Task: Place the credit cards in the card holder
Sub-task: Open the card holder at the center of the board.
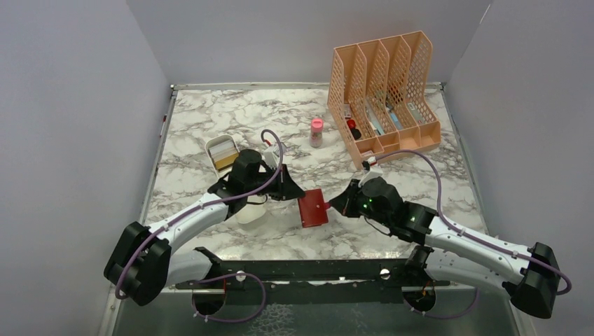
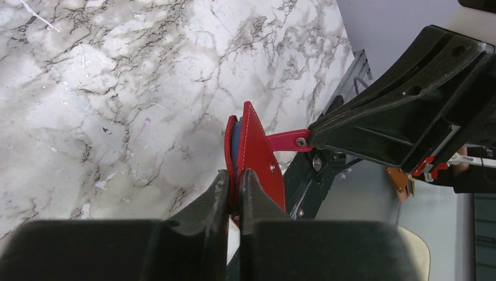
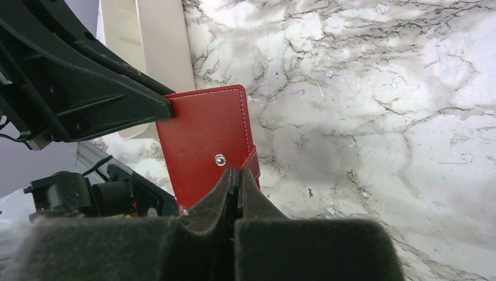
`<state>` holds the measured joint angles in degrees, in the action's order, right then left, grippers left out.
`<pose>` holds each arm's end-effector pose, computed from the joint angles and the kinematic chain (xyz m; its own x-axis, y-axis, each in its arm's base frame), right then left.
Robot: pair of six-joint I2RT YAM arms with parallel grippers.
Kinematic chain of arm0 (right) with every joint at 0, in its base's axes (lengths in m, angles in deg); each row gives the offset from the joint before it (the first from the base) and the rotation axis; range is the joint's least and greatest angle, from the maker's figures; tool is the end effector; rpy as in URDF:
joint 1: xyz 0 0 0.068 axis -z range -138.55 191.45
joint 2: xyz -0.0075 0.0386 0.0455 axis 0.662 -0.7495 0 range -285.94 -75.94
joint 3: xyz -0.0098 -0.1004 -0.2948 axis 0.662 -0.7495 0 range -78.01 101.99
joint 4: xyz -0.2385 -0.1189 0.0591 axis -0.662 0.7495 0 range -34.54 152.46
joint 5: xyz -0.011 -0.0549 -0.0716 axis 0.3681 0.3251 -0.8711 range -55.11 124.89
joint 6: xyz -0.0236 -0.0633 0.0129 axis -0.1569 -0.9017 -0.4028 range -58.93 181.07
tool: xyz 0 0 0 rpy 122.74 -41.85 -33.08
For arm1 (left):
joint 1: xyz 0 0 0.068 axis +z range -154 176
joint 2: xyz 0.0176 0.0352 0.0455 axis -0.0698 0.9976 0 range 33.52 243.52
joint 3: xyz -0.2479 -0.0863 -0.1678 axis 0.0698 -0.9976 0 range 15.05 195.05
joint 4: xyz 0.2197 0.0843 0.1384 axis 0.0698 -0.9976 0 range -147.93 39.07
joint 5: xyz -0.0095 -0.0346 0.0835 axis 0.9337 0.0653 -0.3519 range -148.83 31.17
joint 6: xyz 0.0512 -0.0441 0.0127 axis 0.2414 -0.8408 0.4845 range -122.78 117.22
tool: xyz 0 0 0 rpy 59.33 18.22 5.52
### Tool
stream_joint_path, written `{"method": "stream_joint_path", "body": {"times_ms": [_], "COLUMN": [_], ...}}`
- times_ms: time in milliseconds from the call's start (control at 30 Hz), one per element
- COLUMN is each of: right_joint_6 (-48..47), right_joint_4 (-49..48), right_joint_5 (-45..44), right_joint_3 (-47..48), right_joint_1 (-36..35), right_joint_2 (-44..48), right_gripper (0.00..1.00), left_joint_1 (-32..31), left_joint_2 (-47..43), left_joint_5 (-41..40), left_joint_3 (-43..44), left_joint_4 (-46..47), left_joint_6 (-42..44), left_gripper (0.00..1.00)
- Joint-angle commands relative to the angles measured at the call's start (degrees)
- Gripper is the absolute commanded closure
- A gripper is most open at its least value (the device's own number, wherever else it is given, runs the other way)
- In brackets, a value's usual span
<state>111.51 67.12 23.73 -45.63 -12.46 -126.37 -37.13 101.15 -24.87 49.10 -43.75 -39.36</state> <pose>0.1272 0.1562 0.2613 -0.7208 0.2950 -0.6272 -0.2168 0.7634 0.6084 0.2003 -0.1678 0.2488 -0.8189 -0.0558 -0.5712 0.4785 0.4831 -0.7332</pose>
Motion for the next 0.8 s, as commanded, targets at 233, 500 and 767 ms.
{"method": "stream_joint_path", "body": {"times_ms": [233, 500, 767], "right_joint_6": [2.09, 3.00, 0.55], "right_joint_4": [-0.70, 1.39, -3.02], "right_joint_5": [-0.08, -0.94, 3.02], "right_joint_3": [-7.00, -6.56, -0.76], "right_joint_1": [-0.14, -0.14, -0.14], "right_joint_2": [0.30, 2.31, -0.60], "right_gripper": [0.99, 0.99, 0.99], "left_joint_1": [0.07, 0.05, 0.02], "left_joint_2": [2.97, 1.44, -0.84], "left_joint_5": [-8.83, -12.70, -11.61], "left_joint_3": [6.21, 8.01, 7.00], "left_joint_4": [-10.19, -15.62, -16.44], "left_joint_6": [7.77, 9.66, 8.95], "left_gripper": [0.48, 0.46, 0.44]}}
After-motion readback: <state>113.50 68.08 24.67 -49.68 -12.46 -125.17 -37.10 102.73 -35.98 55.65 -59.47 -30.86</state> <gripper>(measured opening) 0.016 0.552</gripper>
